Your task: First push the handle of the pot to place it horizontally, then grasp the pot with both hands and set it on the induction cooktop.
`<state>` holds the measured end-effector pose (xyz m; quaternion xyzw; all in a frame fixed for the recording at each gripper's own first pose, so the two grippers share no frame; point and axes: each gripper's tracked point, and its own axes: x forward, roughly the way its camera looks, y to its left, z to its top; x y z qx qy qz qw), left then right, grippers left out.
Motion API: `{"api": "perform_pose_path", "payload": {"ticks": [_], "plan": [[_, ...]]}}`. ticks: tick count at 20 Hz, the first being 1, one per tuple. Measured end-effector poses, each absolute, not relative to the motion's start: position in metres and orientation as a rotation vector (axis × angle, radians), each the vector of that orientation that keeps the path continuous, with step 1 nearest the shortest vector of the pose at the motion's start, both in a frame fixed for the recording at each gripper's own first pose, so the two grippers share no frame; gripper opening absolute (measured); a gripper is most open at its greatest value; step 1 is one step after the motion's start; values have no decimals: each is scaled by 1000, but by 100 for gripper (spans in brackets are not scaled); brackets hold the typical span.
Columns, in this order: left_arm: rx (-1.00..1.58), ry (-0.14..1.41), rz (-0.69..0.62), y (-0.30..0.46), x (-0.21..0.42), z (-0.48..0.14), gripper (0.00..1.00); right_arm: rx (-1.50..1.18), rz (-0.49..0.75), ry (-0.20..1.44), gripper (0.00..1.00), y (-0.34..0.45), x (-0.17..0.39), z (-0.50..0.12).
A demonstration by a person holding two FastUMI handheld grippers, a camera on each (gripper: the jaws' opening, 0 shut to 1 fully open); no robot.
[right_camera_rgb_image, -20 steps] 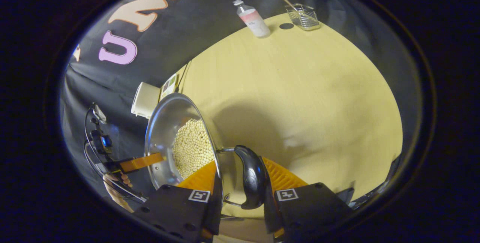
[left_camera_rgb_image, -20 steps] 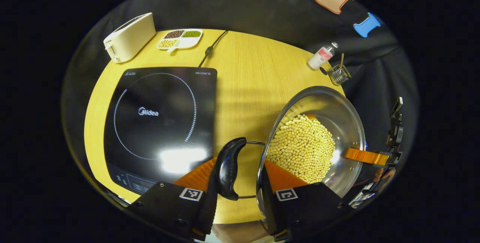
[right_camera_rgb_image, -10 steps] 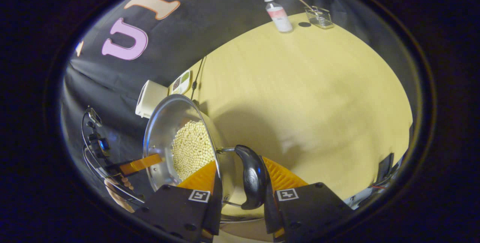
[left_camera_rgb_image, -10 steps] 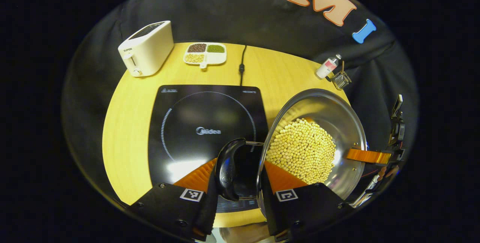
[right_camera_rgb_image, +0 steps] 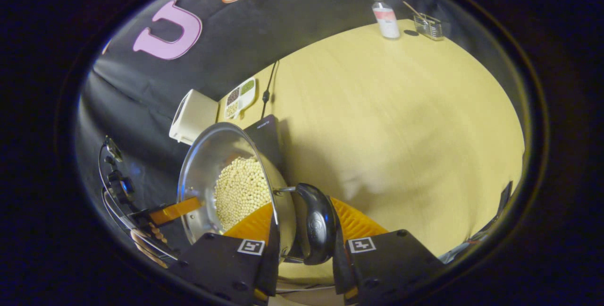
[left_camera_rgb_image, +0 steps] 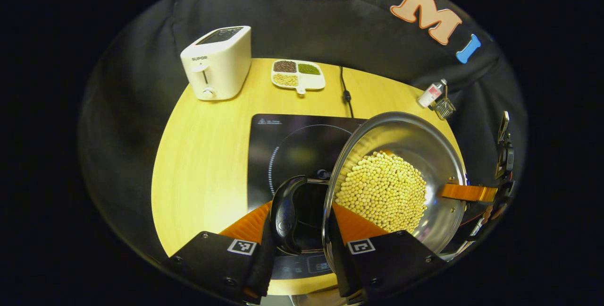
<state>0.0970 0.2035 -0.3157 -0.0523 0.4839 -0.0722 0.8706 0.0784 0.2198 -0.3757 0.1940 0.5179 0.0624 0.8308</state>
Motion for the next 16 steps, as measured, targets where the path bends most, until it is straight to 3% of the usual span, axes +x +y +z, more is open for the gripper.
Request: {"api": "perform_pose_path", "payload": {"ticks": [1, 2, 3, 5, 6, 10, 11, 12, 13, 14, 16], "plan": [[-105, 1006, -143, 211, 100, -319, 55, 406, 134, 1095, 49, 227, 84, -379], [-98, 998, -137, 219, 105, -322, 55, 400, 136, 1087, 49, 235, 88, -382], [-97, 990, -126, 225, 109, -324, 55, 401, 134, 1085, 43, 240, 92, -386], [-92, 964, -114, 234, 117, -324, 55, 406, 134, 1070, 42, 249, 101, -392], [-87, 951, -110, 239, 123, -325, 55, 411, 138, 1063, 49, 255, 105, -394], [-76, 926, -97, 250, 140, -331, 55, 423, 154, 1045, 49, 265, 122, -404], [-72, 925, -95, 252, 142, -332, 55, 424, 156, 1045, 46, 266, 126, -406], [-66, 930, -92, 254, 144, -336, 55, 423, 155, 1050, 49, 269, 128, -409], [-67, 934, -87, 256, 145, -337, 55, 417, 152, 1050, 42, 268, 130, -412], [-66, 937, -85, 255, 144, -338, 55, 418, 148, 1048, 49, 269, 132, -413], [-69, 927, -86, 256, 146, -338, 55, 415, 150, 1037, 49, 269, 136, -413]]}}
